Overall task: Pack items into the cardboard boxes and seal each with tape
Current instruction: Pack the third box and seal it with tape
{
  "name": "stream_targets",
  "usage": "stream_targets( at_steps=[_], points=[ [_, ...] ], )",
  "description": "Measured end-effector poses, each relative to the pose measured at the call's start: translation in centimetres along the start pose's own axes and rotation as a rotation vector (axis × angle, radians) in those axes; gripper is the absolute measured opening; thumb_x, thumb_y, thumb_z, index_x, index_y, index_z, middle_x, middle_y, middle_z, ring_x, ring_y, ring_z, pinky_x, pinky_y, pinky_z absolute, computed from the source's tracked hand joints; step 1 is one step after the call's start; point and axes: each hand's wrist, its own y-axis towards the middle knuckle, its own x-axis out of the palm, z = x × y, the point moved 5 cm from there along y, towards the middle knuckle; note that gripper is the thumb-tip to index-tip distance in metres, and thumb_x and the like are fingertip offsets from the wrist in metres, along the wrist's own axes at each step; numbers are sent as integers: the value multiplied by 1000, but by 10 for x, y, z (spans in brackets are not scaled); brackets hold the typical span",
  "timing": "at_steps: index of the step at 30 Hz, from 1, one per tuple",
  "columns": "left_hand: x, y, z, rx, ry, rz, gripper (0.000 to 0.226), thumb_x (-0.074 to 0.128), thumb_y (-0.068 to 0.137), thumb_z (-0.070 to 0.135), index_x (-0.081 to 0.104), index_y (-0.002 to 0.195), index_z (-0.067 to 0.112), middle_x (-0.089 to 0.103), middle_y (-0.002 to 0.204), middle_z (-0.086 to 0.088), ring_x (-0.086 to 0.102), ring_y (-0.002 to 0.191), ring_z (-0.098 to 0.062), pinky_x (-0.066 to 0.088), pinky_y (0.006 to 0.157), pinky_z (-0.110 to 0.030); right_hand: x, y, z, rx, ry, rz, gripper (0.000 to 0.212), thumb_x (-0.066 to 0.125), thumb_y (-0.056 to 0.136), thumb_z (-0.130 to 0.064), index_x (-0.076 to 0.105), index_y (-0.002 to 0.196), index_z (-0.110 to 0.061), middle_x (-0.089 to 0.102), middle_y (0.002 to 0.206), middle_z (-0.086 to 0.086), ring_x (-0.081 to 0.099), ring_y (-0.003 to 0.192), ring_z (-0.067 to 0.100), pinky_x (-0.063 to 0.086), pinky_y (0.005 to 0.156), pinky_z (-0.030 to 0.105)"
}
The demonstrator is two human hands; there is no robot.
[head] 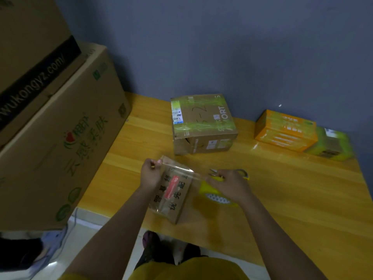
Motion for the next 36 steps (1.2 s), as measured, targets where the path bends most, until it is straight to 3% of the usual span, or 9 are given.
stream_targets(
  at_steps=[3, 6, 8, 11, 18, 22, 27, 32, 36],
  points=[
    [-1, 0, -20, -21, -6, 2, 22, 51, 98, 15, 43, 80, 8, 46, 74, 1, 47, 82, -21, 31, 56, -30, 12, 1, 1, 46, -75, 77, 51, 56, 82, -68, 69, 104, -24, 62, 81, -6, 63, 91, 23, 36, 62, 28],
    [-1, 2, -30, -62, -9, -4, 20, 50, 99, 21, 44, 84, 9, 49, 79, -3, 48, 81, -22, 35, 61, -29, 18, 6, 2, 52, -78, 84, 58, 55, 83, -67, 69, 111, -18, 46, 66, -10, 62, 82, 20, 36, 62, 28],
    [1, 6, -30, -53, -12, -17, 19, 51, 98, 20, 45, 85, 9, 52, 86, -9, 49, 85, -22, 36, 66, -30, 17, 9, 3, 42, -83, 88, 59, 54, 84, -67, 69, 113, -17, 47, 64, -10, 56, 68, 13, 36, 60, 29],
    [1, 10, -32, -66, -8, -22, 19, 50, 99, 22, 45, 88, 7, 54, 92, -15, 50, 88, -23, 34, 74, -30, 18, 13, 1, 43, -91, 80, 59, 54, 85, -66, 69, 111, -15, 60, 71, -3, 60, 72, 18, 40, 60, 29],
    [2, 11, -36, -115, -25, -24, 20, 48, 100, 24, 44, 83, 13, 57, 95, -16, 52, 88, -23, 35, 75, -30, 24, 20, 4, 56, -127, 71, 59, 54, 85, -65, 67, 97, -10, 43, 56, -3, 42, 50, 8, 29, 48, 27],
    [2, 12, -42, -145, -20, -24, 24, 48, 100, 27, 41, 78, 21, 57, 97, -17, 53, 91, -25, 37, 77, -33, 24, 23, 5, 39, -138, 67, 60, 53, 84, -68, 68, 102, -12, 46, 59, -5, 49, 59, 14, 32, 51, 27],
    [8, 14, -49, -193, -1, -58, 24, 47, 100, 30, 45, 95, 7, 52, 83, -4, 54, 86, -26, 42, 73, -35, 28, 30, 8, 48, -173, 26, 57, 52, 85, -67, 65, 107, -16, 42, 59, -8, 43, 55, 9, 28, 47, 25],
    [12, 16, -56, -342, 70, -135, 32, 44, 101, 36, 48, 104, 4, 49, 79, -8, 48, 67, -23, 42, 65, -39, 40, 35, 10, 58, -194, 3, 44, 53, 88, -61, 59, 88, -17, 43, 59, -4, 45, 55, 13, 27, 46, 25],
    [15, 20, -54, -484, 91, -218, 36, 46, 100, 39, 51, 112, 5, 59, 101, -15, 59, 91, -34, 51, 81, -45, 49, 40, 7, 75, -208, -32, 49, 53, 88, -60, 65, 94, -13, 51, 63, 1, 52, 63, 19, 40, 54, 27]
  ],
)
